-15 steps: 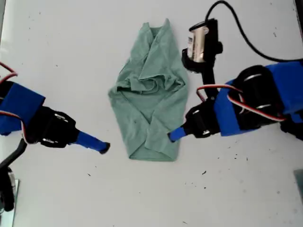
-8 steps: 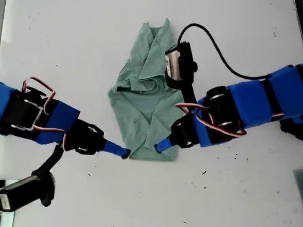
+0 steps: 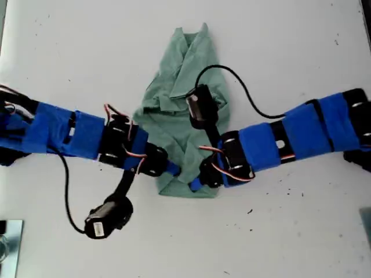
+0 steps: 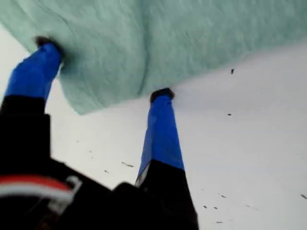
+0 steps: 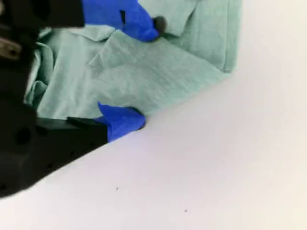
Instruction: Fold t shirt
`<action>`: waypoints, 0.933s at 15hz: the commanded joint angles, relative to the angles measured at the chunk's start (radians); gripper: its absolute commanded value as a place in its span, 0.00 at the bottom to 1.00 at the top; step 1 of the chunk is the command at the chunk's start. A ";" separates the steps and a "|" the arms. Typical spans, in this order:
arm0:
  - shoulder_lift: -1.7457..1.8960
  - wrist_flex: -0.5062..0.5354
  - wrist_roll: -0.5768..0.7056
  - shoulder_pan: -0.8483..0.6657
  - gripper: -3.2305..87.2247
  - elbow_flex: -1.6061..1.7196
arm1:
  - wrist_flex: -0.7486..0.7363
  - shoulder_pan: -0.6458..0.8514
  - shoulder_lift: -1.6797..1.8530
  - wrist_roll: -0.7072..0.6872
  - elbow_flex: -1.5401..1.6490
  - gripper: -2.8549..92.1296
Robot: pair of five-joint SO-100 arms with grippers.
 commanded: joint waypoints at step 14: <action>0.206 0.074 0.041 0.250 0.03 -0.442 | -0.009 -0.137 0.439 -0.046 -0.014 0.04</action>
